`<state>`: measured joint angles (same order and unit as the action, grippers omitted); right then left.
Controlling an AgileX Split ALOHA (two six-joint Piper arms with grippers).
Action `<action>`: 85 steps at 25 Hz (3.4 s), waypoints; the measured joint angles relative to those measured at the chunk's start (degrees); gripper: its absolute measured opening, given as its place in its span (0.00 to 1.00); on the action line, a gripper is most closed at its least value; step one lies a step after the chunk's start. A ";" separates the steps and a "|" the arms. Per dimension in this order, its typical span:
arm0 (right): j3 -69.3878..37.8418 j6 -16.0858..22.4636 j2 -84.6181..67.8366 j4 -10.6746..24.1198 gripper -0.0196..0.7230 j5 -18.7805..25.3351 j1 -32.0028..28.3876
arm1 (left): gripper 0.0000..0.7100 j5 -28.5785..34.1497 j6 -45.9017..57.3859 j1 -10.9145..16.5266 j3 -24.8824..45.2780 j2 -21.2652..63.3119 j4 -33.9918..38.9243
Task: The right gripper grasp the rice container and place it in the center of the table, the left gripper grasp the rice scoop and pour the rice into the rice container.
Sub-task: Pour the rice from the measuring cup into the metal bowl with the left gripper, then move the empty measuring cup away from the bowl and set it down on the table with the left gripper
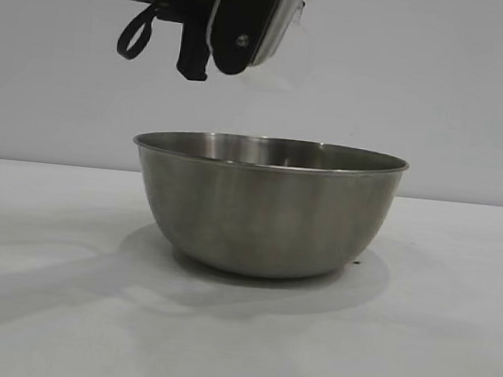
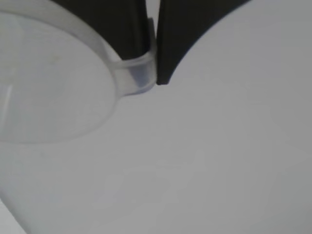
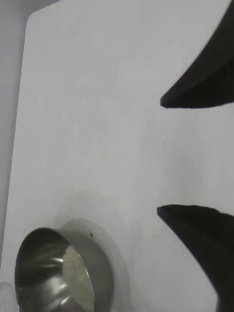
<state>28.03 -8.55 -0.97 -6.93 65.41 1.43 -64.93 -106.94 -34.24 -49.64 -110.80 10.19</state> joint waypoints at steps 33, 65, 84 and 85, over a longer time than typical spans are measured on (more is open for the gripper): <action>0.00 0.00 0.00 0.00 0.54 0.00 0.00 | 0.00 0.00 86.21 0.00 0.00 0.00 -25.06; 0.00 0.00 0.00 0.00 0.54 0.00 0.00 | 0.00 -0.17 94.25 5.78 21.53 9.71 -40.73; 0.00 0.00 0.00 0.00 0.54 0.00 0.00 | 0.00 -0.17 105.33 5.91 21.53 -3.25 -40.56; 0.00 0.00 0.00 0.00 0.54 0.00 0.00 | 0.00 -0.17 105.60 5.91 21.42 -3.53 -40.82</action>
<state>28.03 -8.55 -0.97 -6.93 65.41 1.43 -65.09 -1.34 -28.32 -28.22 -114.33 -30.63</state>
